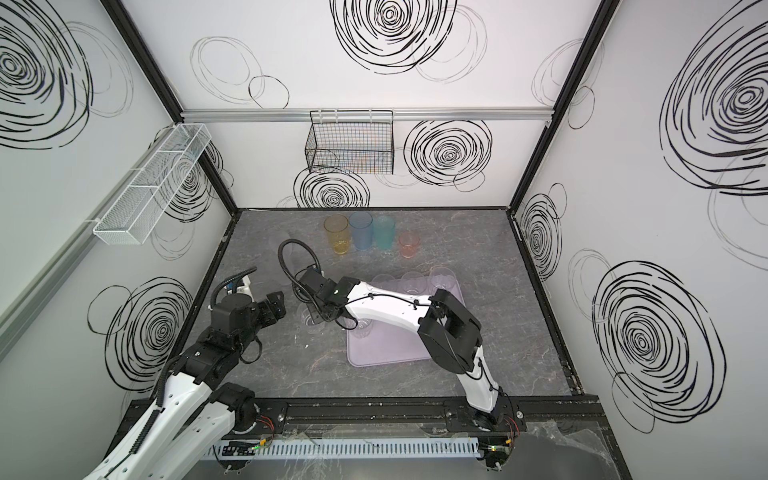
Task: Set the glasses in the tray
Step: 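Grasp the set-down clear cup with the right gripper while the left withdraws, then lift the clear cup onto the tray and open the right gripper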
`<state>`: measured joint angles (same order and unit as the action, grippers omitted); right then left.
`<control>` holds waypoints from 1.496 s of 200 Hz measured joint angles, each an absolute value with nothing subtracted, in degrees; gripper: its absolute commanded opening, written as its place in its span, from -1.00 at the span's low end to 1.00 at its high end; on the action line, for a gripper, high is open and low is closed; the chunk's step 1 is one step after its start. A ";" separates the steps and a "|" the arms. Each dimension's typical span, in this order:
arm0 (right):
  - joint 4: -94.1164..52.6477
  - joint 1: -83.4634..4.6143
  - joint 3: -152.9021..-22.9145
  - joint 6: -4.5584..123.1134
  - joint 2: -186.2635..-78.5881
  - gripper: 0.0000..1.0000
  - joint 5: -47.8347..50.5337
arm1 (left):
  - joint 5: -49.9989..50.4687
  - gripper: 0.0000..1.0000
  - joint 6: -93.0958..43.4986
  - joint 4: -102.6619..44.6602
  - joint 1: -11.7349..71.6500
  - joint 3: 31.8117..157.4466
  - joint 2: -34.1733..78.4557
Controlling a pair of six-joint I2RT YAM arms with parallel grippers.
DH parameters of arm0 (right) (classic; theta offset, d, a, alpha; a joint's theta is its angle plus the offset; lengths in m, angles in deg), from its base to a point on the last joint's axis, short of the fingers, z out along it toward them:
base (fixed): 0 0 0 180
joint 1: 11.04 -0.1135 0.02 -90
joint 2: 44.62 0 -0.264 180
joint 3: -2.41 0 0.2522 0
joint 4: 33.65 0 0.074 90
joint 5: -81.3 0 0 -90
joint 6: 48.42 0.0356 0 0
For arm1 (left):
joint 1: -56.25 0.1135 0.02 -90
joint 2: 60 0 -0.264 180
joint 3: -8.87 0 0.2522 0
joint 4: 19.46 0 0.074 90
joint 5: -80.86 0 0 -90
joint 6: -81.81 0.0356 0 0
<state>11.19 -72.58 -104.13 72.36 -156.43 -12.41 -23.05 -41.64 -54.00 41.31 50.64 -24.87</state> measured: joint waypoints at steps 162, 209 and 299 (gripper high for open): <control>12.74 -55.51 -61.35 72.82 -108.55 -0.92 -15.90 | -44.34 0.80 -43.52 -49.69 2.05 58.88 -11.75; 9.42 -55.49 -56.61 73.43 -113.22 -0.92 -14.48 | -45.01 0.86 -44.88 -44.34 -0.26 56.65 -6.44; 7.05 -55.49 -61.66 73.52 -126.53 -0.87 -14.33 | -39.48 0.95 -46.19 -42.70 9.33 53.59 -9.35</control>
